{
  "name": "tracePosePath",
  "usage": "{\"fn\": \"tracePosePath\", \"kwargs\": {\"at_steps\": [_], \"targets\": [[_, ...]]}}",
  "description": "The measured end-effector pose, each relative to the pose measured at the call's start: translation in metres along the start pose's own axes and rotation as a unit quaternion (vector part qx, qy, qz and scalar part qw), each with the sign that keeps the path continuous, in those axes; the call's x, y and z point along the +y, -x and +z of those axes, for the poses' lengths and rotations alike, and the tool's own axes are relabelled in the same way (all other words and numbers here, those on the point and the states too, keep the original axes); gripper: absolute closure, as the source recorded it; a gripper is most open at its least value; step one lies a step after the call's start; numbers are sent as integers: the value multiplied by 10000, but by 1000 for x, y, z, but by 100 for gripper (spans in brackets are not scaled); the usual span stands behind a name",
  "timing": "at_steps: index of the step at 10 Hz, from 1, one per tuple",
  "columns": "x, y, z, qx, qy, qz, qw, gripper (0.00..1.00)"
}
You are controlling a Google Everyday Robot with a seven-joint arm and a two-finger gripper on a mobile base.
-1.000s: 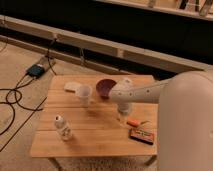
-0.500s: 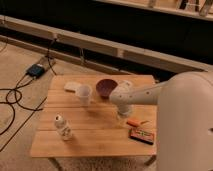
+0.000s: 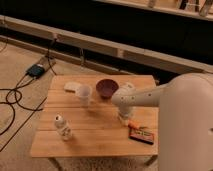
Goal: Place the pepper in the ceramic bowl
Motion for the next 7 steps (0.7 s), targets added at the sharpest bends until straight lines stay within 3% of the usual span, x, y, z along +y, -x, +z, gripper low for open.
{"fn": "tracePosePath", "kwargs": {"at_steps": [1,3,7], "targets": [[-1,-3,0,13,-7,14,10000,99],[-6,-8,-6,42,-62,26,10000,100],[-26,-16,-44,116,-448,-85,9989,100]]}}
